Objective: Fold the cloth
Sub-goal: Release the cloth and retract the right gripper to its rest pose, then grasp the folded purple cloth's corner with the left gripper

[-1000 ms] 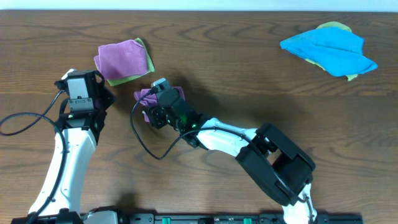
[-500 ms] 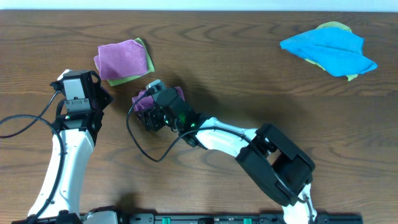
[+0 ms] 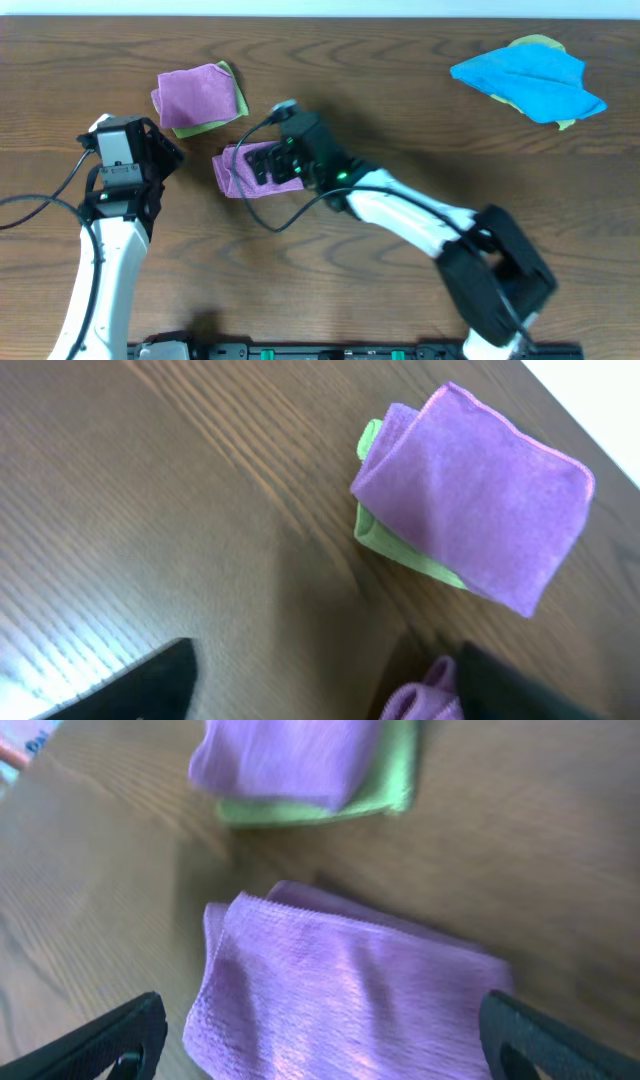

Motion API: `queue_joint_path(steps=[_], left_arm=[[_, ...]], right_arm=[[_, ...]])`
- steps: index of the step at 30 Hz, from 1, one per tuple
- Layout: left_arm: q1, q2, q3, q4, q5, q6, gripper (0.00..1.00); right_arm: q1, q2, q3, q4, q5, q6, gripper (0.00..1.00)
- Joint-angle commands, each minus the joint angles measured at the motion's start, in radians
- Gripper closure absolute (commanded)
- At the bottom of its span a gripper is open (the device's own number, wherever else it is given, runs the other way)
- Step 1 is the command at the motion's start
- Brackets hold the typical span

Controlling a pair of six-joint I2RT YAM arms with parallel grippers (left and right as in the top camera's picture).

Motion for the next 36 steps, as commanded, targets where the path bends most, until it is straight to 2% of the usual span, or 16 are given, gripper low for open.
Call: queue_joint_path(steps=[1,2,8,11,14,19,29,33,36], left_arm=[[0.004,-0.039,0.003,-0.036,0.039,-0.001,0.02],[0.004,-0.048,0.003,-0.054,0.060,-0.001,0.05],[0.004,-0.072,0.003,-0.134,0.217,-0.006,0.05],[0.004,-0.074,0.003,-0.158,0.281,-0.025,0.04],[0.004,-0.074,0.003,-0.182,0.328,-0.055,0.05],[0.004,-0.074,0.003,-0.201,0.418,-0.072,0.05],[0.002,-0.073,-0.053,-0.277,0.510,-0.123,0.05],[0.002,-0.073,-0.159,-0.191,0.579,-0.202,0.05],[0.002,-0.073,-0.246,-0.081,0.623,-0.247,0.05]], right_arm=[[-0.042,-0.111,0.016,-0.087,0.002,-0.044,0.01],[-0.056,-0.147,0.016,-0.144,0.003,-0.062,0.01],[-0.126,-0.341,0.015,-0.484,0.015,-0.148,0.01],[-0.145,-0.442,-0.006,-0.566,0.053,-0.164,0.01],[-0.160,-0.579,-0.072,-0.603,0.103,-0.177,0.01],[-0.218,-0.839,-0.279,-0.642,0.099,-0.175,0.01],[-0.282,-1.344,-0.642,-0.723,0.093,-0.011,0.01],[-0.282,-1.468,-0.706,-0.748,0.093,0.075,0.01],[-0.282,-1.483,-0.707,-0.746,0.093,0.077,0.01]])
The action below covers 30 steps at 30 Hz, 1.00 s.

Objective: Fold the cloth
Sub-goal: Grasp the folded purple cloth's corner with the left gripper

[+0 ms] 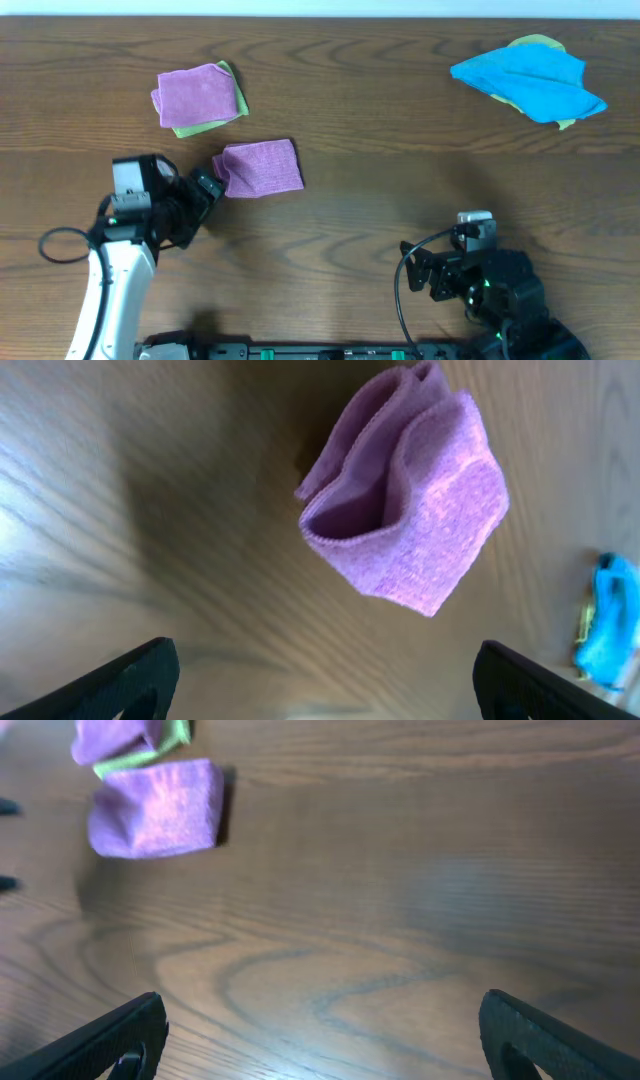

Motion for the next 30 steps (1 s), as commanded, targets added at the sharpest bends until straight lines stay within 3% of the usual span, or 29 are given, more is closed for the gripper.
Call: queue_joint_path(steps=[1,12,24,30], left_arm=[[0.001,-0.006,-0.084,0.075,0.077,-0.085,0.05],[-0.029,0.025,-0.264,0.385,0.098,-0.220,0.05],[-0.146,0.203,-0.270,0.662,0.029,-0.335,0.04],[-0.152,0.241,-0.270,0.708,-0.016,-0.364,0.04]], right_arm=[[-0.009,-0.013,-0.003,0.001,0.011,0.048,0.01],[-0.009,-0.013,-0.003,0.000,0.011,0.047,0.01],[-0.009,-0.013,-0.003,0.001,0.011,0.047,0.01],[-0.009,-0.013,-0.003,0.000,0.011,0.047,0.01]])
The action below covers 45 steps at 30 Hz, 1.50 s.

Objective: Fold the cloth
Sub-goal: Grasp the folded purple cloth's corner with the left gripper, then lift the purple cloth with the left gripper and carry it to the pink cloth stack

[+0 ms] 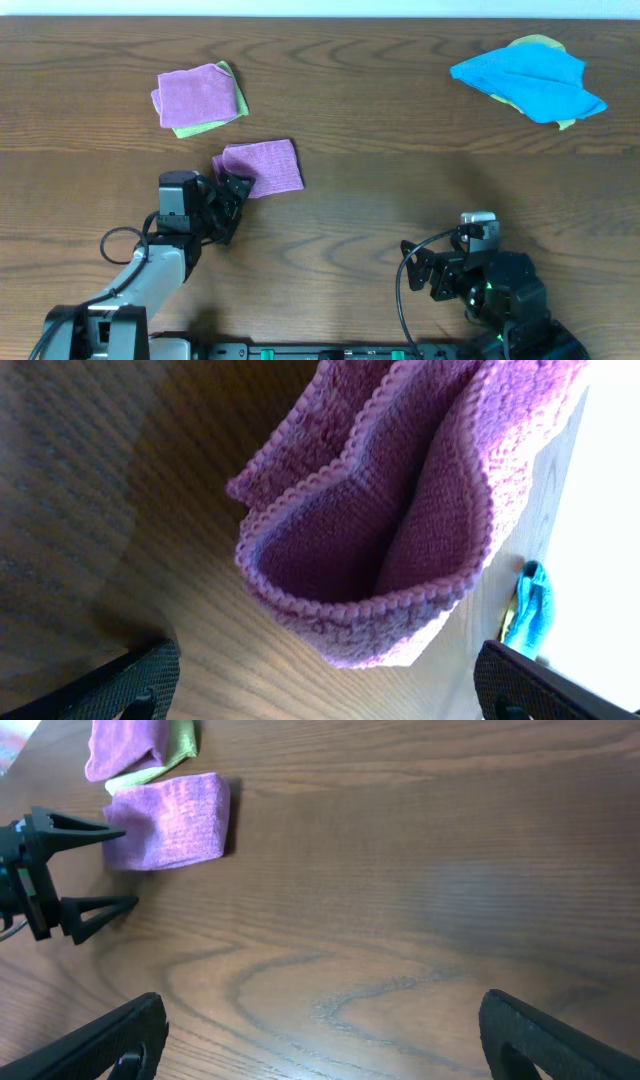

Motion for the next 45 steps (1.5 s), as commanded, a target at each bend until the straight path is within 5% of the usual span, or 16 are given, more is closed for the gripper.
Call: queue_joint_path(steps=[1,15,27,39,42,45], left_arm=[[-0.005,0.032,-0.003,0.008,-0.061,-0.024,0.04],[-0.067,0.157,-0.003,0.130,-0.156,-0.079,0.00],[-0.087,0.304,-0.003,0.270,-0.174,-0.077,0.39],[-0.086,0.320,-0.003,0.321,-0.192,0.069,0.71],[-0.086,0.320,-0.002,0.353,-0.192,0.130,0.94],[-0.086,0.320,-0.002,0.387,-0.188,0.165,0.94]], right_arm=[[-0.009,-0.006,-0.003,-0.002,0.011,0.018,0.01],[-0.009,-0.006,-0.003,-0.002,0.011,0.018,0.01],[-0.009,-0.006,-0.003,-0.002,0.011,0.018,0.01],[-0.009,-0.006,-0.003,-0.002,0.011,0.018,0.01],[-0.009,-0.006,-0.003,-0.002,0.011,0.018,0.01],[-0.009,-0.006,-0.003,-0.002,0.011,0.018,0.01]])
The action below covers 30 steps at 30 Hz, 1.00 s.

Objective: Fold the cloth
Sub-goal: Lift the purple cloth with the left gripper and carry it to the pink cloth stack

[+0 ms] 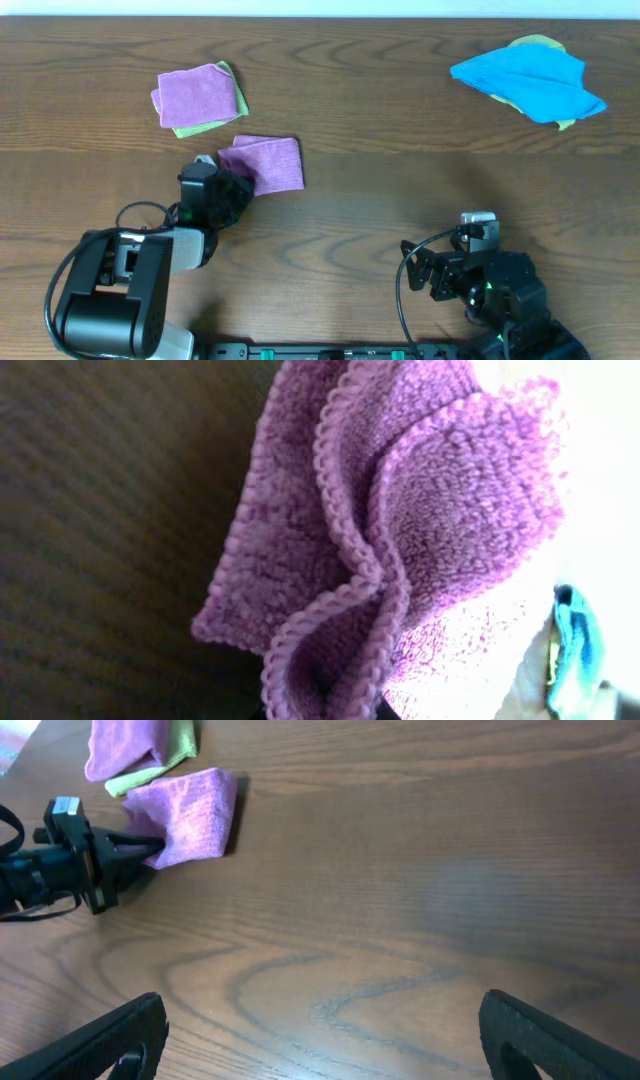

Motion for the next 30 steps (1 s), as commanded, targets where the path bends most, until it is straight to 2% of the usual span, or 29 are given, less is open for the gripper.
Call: queue_joint_path(steps=[1,5,10,19,22,27,30], left_arm=[[-0.002,0.028,-0.021,0.018,-0.021,0.084,0.94],[-0.002,0.026,0.020,0.073,0.070,0.100,0.94],[-0.002,0.004,0.160,0.050,0.179,0.091,0.94],[0.000,-0.016,0.551,-0.365,0.159,0.100,0.94],[0.001,-0.016,0.688,-0.489,0.103,0.114,0.94],[0.029,0.000,0.859,-0.607,0.055,0.157,0.94],[0.061,0.023,0.923,-0.627,0.055,0.164,0.94]], right_arm=[[-0.009,-0.006,-0.003,-0.002,0.011,0.018,0.01],[-0.009,-0.006,-0.003,-0.002,0.011,0.018,0.01],[-0.009,-0.006,-0.003,-0.002,0.011,0.018,0.01],[-0.009,-0.006,-0.003,-0.002,0.011,0.018,0.01],[-0.009,-0.006,-0.003,-0.002,0.011,0.018,0.01],[-0.009,-0.006,-0.003,-0.002,0.011,0.018,0.01],[-0.009,-0.006,-0.003,-0.002,0.011,0.018,0.01]])
